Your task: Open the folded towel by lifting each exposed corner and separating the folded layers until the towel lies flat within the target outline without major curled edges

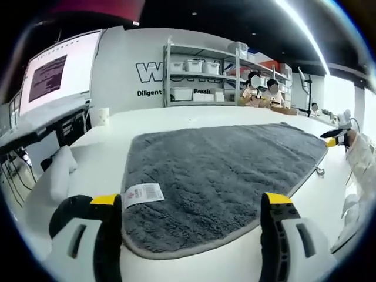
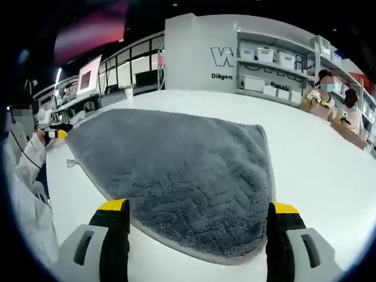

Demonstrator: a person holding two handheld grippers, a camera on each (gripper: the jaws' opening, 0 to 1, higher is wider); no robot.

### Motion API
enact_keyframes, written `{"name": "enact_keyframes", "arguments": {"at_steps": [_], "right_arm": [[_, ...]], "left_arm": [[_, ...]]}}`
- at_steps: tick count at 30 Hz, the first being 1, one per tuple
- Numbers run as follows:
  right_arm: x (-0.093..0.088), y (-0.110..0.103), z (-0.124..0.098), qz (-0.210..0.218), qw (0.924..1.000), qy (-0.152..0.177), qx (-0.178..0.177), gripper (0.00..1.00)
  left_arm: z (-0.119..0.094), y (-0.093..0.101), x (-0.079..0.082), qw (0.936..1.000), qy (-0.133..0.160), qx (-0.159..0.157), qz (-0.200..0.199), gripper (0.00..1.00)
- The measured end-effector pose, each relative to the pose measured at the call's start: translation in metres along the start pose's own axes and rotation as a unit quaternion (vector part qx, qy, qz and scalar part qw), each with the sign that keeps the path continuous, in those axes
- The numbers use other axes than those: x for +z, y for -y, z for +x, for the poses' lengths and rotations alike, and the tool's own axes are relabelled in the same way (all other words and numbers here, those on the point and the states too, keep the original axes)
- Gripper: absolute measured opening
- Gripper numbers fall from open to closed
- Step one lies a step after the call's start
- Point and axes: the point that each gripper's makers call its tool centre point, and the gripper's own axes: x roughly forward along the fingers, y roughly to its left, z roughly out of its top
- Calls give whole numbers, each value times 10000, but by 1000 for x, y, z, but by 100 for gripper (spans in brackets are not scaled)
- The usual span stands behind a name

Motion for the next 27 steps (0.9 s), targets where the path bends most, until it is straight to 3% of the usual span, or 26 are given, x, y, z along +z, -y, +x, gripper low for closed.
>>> {"name": "enact_keyframes", "arguments": {"at_steps": [8,13,18,25,27], "right_arm": [[26,4,5,-208,9997,108,83,88],[41,9,14,-246,9992,227,227,81],[55,16,20,-331,9987,285,257,80],[73,35,28,-486,9982,275,236,80],[81,43,32,-535,9980,258,223,80]], "left_arm": [[-2,-19,26,9995,253,206,-58,89],[7,-28,40,9993,252,283,-7,86],[18,-27,54,9996,160,193,151,83],[32,-28,84,9990,401,63,184,79],[40,-30,89,9990,319,63,301,79]]}}
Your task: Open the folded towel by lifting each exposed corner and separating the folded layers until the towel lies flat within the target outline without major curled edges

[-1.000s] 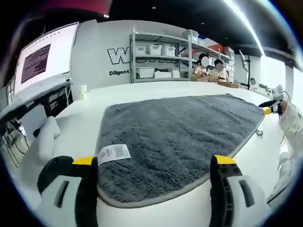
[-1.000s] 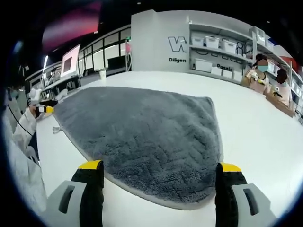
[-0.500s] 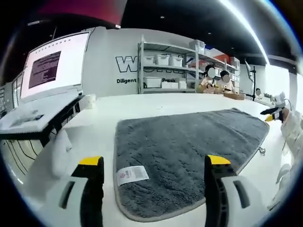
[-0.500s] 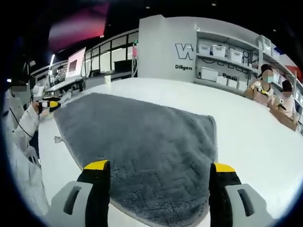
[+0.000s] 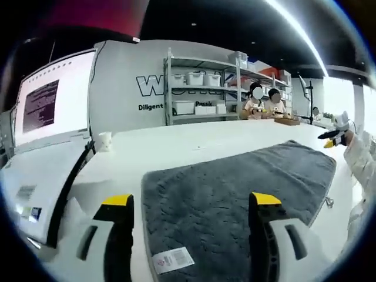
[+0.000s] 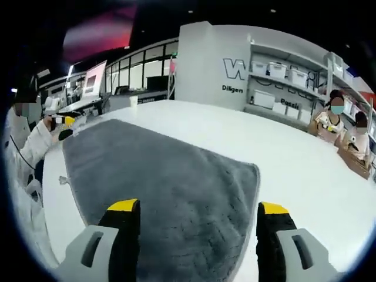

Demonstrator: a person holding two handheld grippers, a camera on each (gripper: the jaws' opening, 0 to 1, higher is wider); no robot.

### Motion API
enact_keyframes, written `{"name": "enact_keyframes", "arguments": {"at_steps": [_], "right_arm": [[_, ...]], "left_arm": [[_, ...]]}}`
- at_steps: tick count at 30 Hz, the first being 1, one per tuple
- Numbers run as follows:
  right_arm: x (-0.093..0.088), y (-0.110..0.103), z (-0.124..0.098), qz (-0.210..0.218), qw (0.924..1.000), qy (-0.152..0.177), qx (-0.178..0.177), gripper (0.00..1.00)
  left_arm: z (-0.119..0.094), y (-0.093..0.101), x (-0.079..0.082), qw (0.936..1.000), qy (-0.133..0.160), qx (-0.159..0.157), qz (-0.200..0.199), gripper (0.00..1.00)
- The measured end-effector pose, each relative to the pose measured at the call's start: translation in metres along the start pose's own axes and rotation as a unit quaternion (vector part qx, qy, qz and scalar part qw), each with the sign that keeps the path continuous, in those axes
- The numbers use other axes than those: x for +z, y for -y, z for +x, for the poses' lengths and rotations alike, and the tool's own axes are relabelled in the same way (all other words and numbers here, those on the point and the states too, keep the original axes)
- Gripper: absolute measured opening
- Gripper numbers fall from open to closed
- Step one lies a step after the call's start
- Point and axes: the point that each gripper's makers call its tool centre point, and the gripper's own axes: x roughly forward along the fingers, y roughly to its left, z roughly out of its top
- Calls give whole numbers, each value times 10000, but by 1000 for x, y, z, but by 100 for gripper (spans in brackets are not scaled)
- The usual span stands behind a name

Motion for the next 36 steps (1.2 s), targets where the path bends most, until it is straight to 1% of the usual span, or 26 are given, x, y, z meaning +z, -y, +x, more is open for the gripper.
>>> {"name": "enact_keyframes", "arguments": {"at_steps": [1,2,4,6,9,10,12,14,15,17,18,19,21,22,24,26,28,29,31,32,33,34,35,36], "right_arm": [[2,3,1,-15,10000,-4,4,80],[4,5,3,-30,10000,-8,9,79],[7,9,6,-92,9999,-31,27,77],[7,14,11,-171,9997,-133,64,75],[9,19,16,-152,9997,-166,45,75],[11,23,22,-188,9996,-206,72,75],[15,30,29,-256,9994,-244,52,73],[18,34,33,-274,9993,-237,61,71],[21,38,37,-258,9994,-199,80,70],[28,43,44,-227,9996,-108,160,66],[33,44,47,-299,9993,-32,206,64],[34,45,48,-322,9993,-24,203,63],[43,50,53,-387,9991,17,178,63],[49,51,55,-422,9988,95,214,63],[58,54,60,-376,9987,249,253,62],[62,60,64,-303,9987,316,252,58],[62,68,71,-232,9992,292,170,54],[61,71,73,-230,9992,282,149,51],[59,77,80,-201,9994,249,102,48],[58,80,82,-175,9995,240,89,47],[58,85,86,-112,9996,250,61,47],[58,89,88,-61,9996,269,4,45],[57,94,91,-96,9995,283,-41,41],[56,96,92,-122,9995,284,-56,38]], "left_arm": [[1,-1,1,10000,-16,2,30,79],[7,-3,4,9999,-65,8,96,79],[12,-6,9,9999,-68,11,143,79],[20,-10,18,9996,-33,11,264,77],[26,-13,24,9996,-17,28,295,76],[34,-15,31,9993,42,0,360,76],[44,-18,37,9991,87,-35,405,76],[48,-20,40,9990,91,-42,428,73],[55,-24,42,9988,84,-34,487,72],[61,-28,43,9986,78,11,521,70],[65,-31,43,9985,46,64,540,69],[66,-33,42,9985,12,88,545,69],[75,-37,41,9980,-69,148,603,69],[78,-39,41,9980,-84,150,609,68],[86,-42,40,9980,-107,148,607,65],[95,-46,38,9982,-131,170,564,62],[104,-50,36,9984,-150,178,518,59],[109,-52,34,9985,-166,170,497,58],[117,-55,31,9986,-198,180,452,58],[122,-63,27,9985,-262,348,335,60],[125,-70,25,9979,-307,473,311,62],[130,-75,24,9977,-309,506,333,62],[132,-77,23,9977,-308,509,318,61],[135,-79,22,9978,-307,512,304,58]]}}
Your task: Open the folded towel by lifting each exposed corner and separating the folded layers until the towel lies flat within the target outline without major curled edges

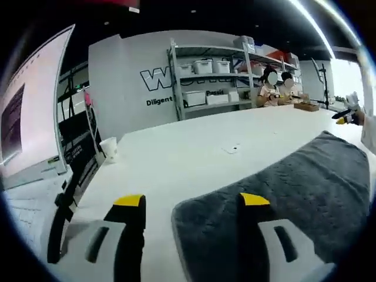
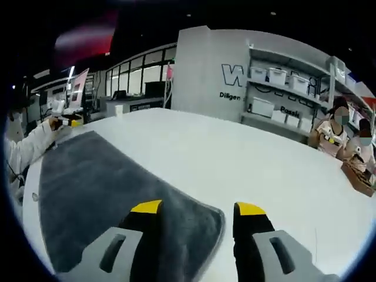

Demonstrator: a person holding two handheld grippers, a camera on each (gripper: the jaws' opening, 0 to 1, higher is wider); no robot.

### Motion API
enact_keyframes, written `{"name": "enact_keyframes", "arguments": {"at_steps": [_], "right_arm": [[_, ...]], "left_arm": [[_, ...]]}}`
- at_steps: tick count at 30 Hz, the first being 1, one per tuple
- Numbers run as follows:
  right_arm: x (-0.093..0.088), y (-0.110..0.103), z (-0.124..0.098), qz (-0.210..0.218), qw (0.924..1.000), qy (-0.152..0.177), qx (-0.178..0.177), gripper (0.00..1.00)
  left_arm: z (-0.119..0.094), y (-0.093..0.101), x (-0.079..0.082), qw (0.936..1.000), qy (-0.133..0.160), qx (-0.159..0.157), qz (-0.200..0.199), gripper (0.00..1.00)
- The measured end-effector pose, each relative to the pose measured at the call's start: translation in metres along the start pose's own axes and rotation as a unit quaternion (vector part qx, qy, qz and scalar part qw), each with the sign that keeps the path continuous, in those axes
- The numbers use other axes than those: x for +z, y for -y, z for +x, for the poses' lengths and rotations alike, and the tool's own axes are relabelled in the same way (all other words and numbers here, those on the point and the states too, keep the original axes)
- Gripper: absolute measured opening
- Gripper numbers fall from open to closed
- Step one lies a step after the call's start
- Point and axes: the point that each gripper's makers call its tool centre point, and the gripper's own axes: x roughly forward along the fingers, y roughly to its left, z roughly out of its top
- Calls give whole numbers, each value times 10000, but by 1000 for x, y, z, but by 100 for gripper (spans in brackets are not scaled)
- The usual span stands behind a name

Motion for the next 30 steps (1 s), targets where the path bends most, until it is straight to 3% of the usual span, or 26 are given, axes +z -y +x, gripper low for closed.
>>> {"name": "enact_keyframes", "arguments": {"at_steps": [3,5,7,9,21,30], "right_arm": [[-11,22,6,18,9995,-132,-298,29],[-13,26,8,124,9994,-117,-315,27],[-20,30,13,502,9984,-85,-245,26],[-27,34,17,475,9983,-200,-277,23],[-59,33,46,733,9953,-602,-193,18],[-61,36,50,767,9951,-581,-215,15]], "left_arm": [[8,-7,-4,9999,3,-7,-134,49],[13,-10,-8,9998,-12,-37,-200,45],[18,-13,-15,9997,-88,-64,-225,42],[22,-15,-21,9996,-172,-56,-235,41],[37,-18,-43,9983,-344,-248,-411,35],[47,-33,-47,9973,-337,-163,-624,24]]}}
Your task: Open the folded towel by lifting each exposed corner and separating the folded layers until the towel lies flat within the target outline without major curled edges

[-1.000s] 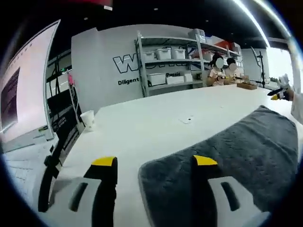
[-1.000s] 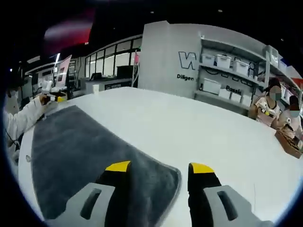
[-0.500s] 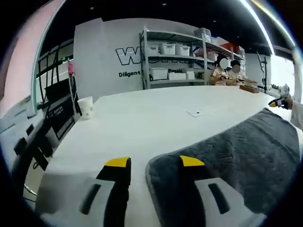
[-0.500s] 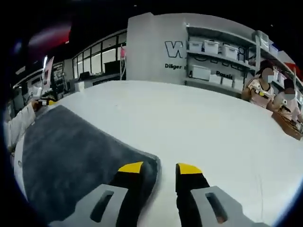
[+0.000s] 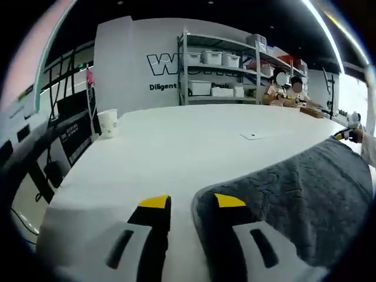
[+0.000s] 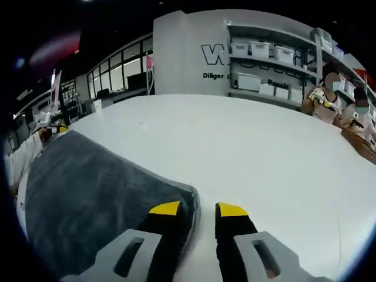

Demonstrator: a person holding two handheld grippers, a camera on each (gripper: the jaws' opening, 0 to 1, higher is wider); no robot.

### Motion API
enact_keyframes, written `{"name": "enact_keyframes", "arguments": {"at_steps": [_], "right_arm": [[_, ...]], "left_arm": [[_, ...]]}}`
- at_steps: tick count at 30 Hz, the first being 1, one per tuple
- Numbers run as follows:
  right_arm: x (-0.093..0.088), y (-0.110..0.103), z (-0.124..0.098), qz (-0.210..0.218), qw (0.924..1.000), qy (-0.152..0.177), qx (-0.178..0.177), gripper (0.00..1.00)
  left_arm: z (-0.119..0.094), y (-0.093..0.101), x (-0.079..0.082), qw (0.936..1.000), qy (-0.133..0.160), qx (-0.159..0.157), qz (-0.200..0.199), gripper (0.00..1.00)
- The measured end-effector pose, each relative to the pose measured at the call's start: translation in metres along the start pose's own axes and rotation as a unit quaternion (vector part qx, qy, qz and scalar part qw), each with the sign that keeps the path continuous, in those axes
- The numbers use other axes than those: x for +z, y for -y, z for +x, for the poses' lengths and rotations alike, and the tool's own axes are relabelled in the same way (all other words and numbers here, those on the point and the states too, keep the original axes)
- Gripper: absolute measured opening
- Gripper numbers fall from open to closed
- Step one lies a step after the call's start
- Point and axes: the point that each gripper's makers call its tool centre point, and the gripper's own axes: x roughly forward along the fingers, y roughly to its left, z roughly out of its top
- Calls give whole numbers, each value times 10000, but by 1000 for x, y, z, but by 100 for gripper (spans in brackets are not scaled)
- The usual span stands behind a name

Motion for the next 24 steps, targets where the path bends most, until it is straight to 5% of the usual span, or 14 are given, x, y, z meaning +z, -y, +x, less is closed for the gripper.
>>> {"name": "enact_keyframes", "arguments": {"at_steps": [16,24], "right_arm": [[-2,1,10,390,9991,166,85,7],[2,1,11,629,9974,339,118,6]], "left_arm": [[20,11,-9,9996,-122,-258,-29,6],[20,14,-9,9985,-143,-241,467,6]]}}
